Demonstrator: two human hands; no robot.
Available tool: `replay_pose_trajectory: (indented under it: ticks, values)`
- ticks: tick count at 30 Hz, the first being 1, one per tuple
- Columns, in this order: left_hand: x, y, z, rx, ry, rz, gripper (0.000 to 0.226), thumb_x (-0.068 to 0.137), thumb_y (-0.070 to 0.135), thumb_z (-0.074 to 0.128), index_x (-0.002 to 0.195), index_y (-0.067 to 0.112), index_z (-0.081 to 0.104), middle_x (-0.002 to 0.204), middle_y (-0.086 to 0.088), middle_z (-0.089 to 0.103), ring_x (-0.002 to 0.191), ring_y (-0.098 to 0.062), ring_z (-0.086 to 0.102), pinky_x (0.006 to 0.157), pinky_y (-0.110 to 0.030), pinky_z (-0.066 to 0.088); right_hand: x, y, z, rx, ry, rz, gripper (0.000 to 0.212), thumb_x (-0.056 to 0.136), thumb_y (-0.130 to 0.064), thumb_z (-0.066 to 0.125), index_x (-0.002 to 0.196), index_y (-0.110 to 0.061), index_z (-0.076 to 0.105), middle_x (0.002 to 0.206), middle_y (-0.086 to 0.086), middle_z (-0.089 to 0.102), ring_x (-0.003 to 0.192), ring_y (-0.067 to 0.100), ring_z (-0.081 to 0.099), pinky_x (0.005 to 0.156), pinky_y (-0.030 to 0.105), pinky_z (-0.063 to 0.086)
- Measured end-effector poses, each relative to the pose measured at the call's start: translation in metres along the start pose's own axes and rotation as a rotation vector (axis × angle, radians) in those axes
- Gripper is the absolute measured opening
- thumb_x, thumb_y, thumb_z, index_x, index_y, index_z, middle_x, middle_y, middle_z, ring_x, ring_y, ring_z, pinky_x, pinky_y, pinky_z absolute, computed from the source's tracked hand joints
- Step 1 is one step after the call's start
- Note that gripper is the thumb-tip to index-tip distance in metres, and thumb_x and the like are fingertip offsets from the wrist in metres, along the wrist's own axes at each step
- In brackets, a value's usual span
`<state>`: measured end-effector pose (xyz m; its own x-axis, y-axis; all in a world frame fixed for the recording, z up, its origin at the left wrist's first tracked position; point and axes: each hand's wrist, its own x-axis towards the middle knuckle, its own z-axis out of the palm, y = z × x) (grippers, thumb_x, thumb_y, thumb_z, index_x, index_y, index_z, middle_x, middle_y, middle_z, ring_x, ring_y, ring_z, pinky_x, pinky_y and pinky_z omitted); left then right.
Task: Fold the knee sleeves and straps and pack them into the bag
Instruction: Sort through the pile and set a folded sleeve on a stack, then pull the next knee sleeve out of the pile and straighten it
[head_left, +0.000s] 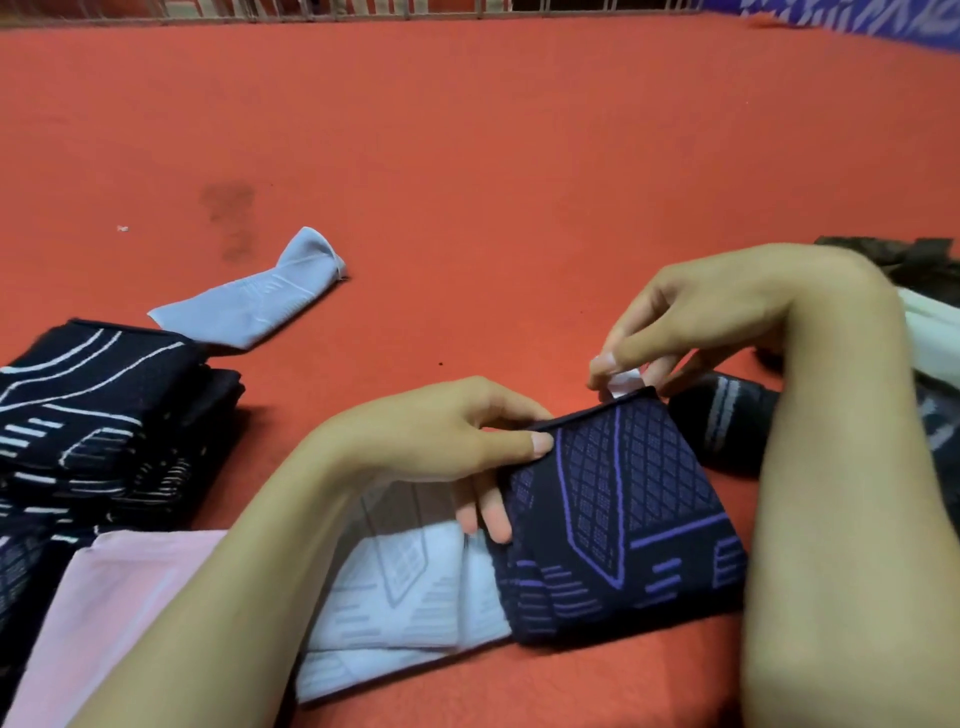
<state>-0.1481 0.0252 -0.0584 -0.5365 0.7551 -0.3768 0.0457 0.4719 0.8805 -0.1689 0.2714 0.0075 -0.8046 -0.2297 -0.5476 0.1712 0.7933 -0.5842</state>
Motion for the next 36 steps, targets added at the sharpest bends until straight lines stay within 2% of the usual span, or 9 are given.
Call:
replay_pose_trajectory:
  ticks: [3, 7, 11, 17, 22, 26, 31, 34, 36]
  values:
    - [0.0, -0.002, -0.002, 0.009, 0.031, -0.003, 0.023, 0.109, 0.021, 0.055, 0.124, 0.015, 0.071, 0.109, -0.017, 0.075, 0.066, -0.025, 0.074, 0.054, -0.027, 0.058, 0.005, -0.008, 0.006, -0.04, -0.044, 0.007, 0.015, 0.092, -0.036, 0.075, 0.094, -0.025, 0.085, 0.083, -0.006, 0.077, 0.072, 0.009, 0.064, 0.065, 0.019, 0.054]
    - [0.001, -0.005, -0.004, 0.041, 0.107, 0.038, 0.019, 0.103, 0.024, 0.065, 0.116, 0.022, 0.079, 0.118, -0.015, 0.07, 0.062, -0.021, 0.071, 0.055, -0.028, 0.058, 0.007, -0.017, 0.01, -0.111, -0.015, 0.049, 0.015, 0.092, -0.038, 0.076, 0.093, -0.026, 0.084, 0.087, -0.004, 0.08, 0.075, 0.012, 0.069, 0.075, 0.026, 0.057]
    - [0.001, -0.007, -0.005, 0.062, 0.158, 0.034, 0.016, 0.1, 0.032, 0.07, 0.107, 0.025, 0.082, 0.114, -0.011, 0.072, 0.064, -0.02, 0.071, 0.057, -0.03, 0.059, 0.014, -0.027, 0.016, -0.158, 0.006, 0.044, 0.02, 0.097, -0.037, 0.069, 0.095, -0.021, 0.082, 0.093, -0.01, 0.08, 0.085, 0.006, 0.073, 0.093, 0.031, 0.06]
    - [-0.009, -0.005, -0.015, 0.154, 0.182, 0.004, 0.026, 0.101, 0.044, 0.064, 0.098, 0.025, 0.081, 0.091, -0.002, 0.076, 0.071, -0.022, 0.074, 0.063, -0.033, 0.06, 0.044, -0.04, 0.038, -0.238, -0.001, 0.025, 0.025, 0.103, -0.038, 0.062, 0.098, -0.017, 0.076, 0.093, -0.006, 0.081, 0.091, 0.016, 0.078, 0.094, 0.044, 0.06]
    - [-0.037, -0.014, -0.05, 0.305, 0.466, -0.023, 0.037, 0.093, 0.059, 0.06, 0.11, 0.034, 0.081, 0.102, 0.012, 0.078, 0.088, -0.014, 0.074, 0.079, -0.036, 0.064, 0.085, -0.034, 0.058, -0.186, 0.048, 0.009, 0.033, 0.104, -0.038, 0.058, 0.102, -0.009, 0.072, 0.091, 0.004, 0.081, 0.097, 0.031, 0.077, 0.093, 0.05, 0.061]
    - [-0.044, -0.034, -0.082, 0.562, 0.77, -0.219, 0.038, 0.099, 0.055, 0.055, 0.109, 0.028, 0.079, 0.107, 0.017, 0.073, 0.095, -0.005, 0.068, 0.099, -0.036, 0.054, 0.106, -0.024, 0.066, -0.173, 0.062, -0.043, 0.034, 0.104, -0.038, 0.058, 0.098, -0.008, 0.073, 0.088, 0.007, 0.08, 0.092, 0.032, 0.077, 0.089, 0.044, 0.062]
    - [0.004, -0.052, -0.128, 0.783, 0.807, -0.655, 0.049, 0.099, 0.036, 0.057, 0.14, 0.009, 0.055, 0.148, -0.021, 0.047, 0.138, -0.039, 0.044, 0.111, -0.045, 0.041, 0.113, -0.024, 0.067, -0.163, 0.061, -0.085, 0.035, 0.106, -0.037, 0.055, 0.104, -0.006, 0.072, 0.092, 0.008, 0.08, 0.079, 0.023, 0.072, 0.077, 0.036, 0.058]
    - [0.015, -0.077, -0.154, 0.727, 0.88, -0.879, 0.07, 0.094, 0.024, 0.058, 0.156, 0.008, 0.03, 0.157, -0.022, 0.033, 0.147, -0.042, 0.031, 0.114, -0.053, 0.036, 0.115, -0.022, 0.068, -0.126, 0.055, -0.092, 0.036, 0.106, -0.036, 0.055, 0.103, -0.005, 0.071, 0.094, 0.011, 0.08, 0.077, 0.024, 0.07, 0.081, 0.041, 0.06]
    - [0.014, -0.09, -0.166, 0.683, 0.88, -0.961, 0.077, 0.091, 0.025, 0.064, 0.158, 0.011, 0.03, 0.158, -0.016, 0.04, 0.144, -0.038, 0.042, 0.114, -0.052, 0.042, 0.117, -0.021, 0.068, -0.108, 0.047, -0.091, 0.036, 0.106, -0.037, 0.055, 0.104, -0.005, 0.07, 0.093, 0.012, 0.08, 0.077, 0.026, 0.071, 0.086, 0.046, 0.061]
